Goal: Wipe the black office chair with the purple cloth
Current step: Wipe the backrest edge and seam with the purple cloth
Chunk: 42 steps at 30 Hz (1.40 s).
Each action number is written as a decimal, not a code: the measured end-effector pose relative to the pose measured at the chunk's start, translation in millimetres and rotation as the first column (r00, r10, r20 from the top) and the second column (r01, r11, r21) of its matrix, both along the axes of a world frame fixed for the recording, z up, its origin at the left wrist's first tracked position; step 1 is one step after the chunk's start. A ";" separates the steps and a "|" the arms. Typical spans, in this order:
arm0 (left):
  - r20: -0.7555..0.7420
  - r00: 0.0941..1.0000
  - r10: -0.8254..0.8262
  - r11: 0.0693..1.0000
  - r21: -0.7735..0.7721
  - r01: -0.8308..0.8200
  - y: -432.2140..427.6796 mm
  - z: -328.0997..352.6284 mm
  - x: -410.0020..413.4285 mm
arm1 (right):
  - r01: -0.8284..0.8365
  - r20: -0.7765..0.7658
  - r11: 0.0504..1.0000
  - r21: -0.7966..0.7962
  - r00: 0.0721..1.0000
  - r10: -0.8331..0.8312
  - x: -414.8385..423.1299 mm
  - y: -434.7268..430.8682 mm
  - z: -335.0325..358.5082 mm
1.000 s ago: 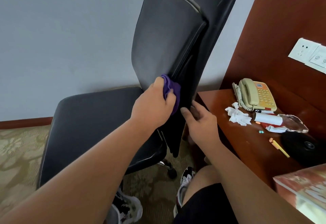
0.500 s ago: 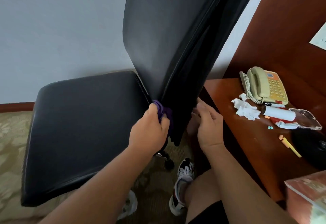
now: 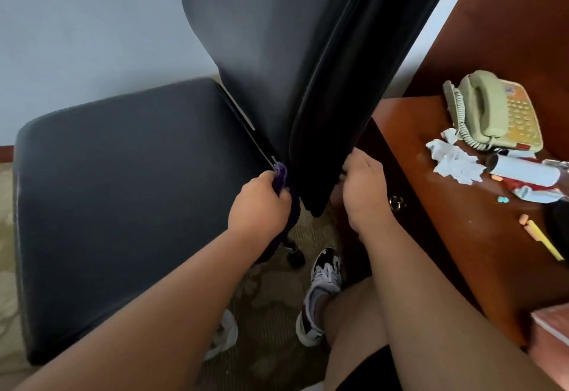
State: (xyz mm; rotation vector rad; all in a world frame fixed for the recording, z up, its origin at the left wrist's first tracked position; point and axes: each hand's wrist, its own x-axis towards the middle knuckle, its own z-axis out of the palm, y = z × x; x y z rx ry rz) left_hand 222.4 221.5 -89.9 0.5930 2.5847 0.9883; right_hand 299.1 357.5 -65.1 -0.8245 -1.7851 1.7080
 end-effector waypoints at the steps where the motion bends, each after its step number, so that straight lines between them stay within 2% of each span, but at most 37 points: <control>1: 0.015 1.000 0.003 1.000 0.004 -0.003 3.3 -2.8 1.3 | 0.007 -0.007 1.000 -0.019 1.000 -0.007 -2.0 1.4 -2.3; 6: 0.036 0.999 0.036 0.998 0.050 -0.038 36.8 -12.2 1.3 | -0.019 -0.037 0.998 -0.066 0.999 0.017 -4.7 4.3 -7.6; 11: -0.017 0.996 -0.092 0.972 -0.217 0.086 56.5 -32.5 8.1 | -0.086 -0.016 0.994 -0.070 0.996 0.085 -1.7 1.8 -10.0; 13: 0.012 0.994 -0.105 0.967 -0.232 0.105 54.3 -35.9 9.5 | -0.076 -0.005 0.995 -0.066 0.997 0.076 -1.0 2.6 -12.5; 15: 0.025 0.998 -0.065 0.986 -0.155 0.068 49.8 -31.3 10.0 | -0.076 -0.014 0.995 -0.063 0.997 0.075 0.7 3.4 -14.7; 17: 0.028 0.999 0.020 1.000 0.019 -0.021 42.8 -21.9 13.3 | -0.078 -0.018 0.995 -0.058 0.997 0.077 0.9 2.6 -14.8; 20: 0.187 0.973 0.132 0.921 0.341 -0.190 34.3 -10.5 26.0 | -0.057 -0.026 0.995 -0.076 0.998 0.055 -0.9 -0.4 -14.2; 22: 0.224 0.967 0.125 0.870 0.444 -0.216 35.1 -13.7 36.1 | -0.058 -0.052 0.995 -0.086 0.997 0.054 -0.6 -3.0 -14.6; 25: 0.136 0.988 0.078 0.925 0.360 -0.123 44.8 -26.4 42.5 | -0.056 -0.034 0.994 -0.092 0.998 0.053 0.4 -6.4 -17.8; 27: 0.102 0.995 0.020 0.982 0.184 -0.038 48.3 -34.7 36.0 | -0.047 -0.017 0.993 -0.110 0.999 0.046 0.2 -6.9 -20.0; 29: 0.129 0.991 -0.034 0.999 -0.025 0.037 50.9 -39.9 24.4 | -0.054 0.000 0.993 -0.107 0.999 0.055 0.3 -7.3 -20.3; 31: 0.145 0.989 -0.032 0.992 -0.114 0.049 51.5 -39.3 18.1 | -0.065 0.015 0.994 -0.088 0.998 0.067 1.9 -8.2 -20.5; 33: 0.102 0.995 -0.020 0.998 -0.061 0.027 49.0 -33.5 25.4 | -0.073 0.018 0.994 -0.077 0.997 0.075 4.8 -8.8 -19.4; 36: 0.050 0.998 0.029 0.978 0.205 -0.038 40.4 -22.1 52.3 | -0.080 0.018 0.995 -0.067 0.997 0.081 6.3 -9.5 -15.2; 38: 0.063 0.997 0.054 0.946 0.315 -0.071 37.2 -20.0 63.1 | -0.069 0.018 0.995 -0.070 0.997 0.070 5.8 -9.6 -13.4; 40: 0.039 0.999 0.033 0.958 0.283 -0.043 40.4 -26.7 64.7 | -0.063 0.013 0.995 -0.074 0.998 0.064 5.7 -10.9 -13.1; 42: -0.041 0.998 -0.057 0.992 0.106 0.061 43.6 -37.9 63.5 | -0.053 0.005 0.995 -0.088 0.999 0.054 5.7 -12.5 -13.0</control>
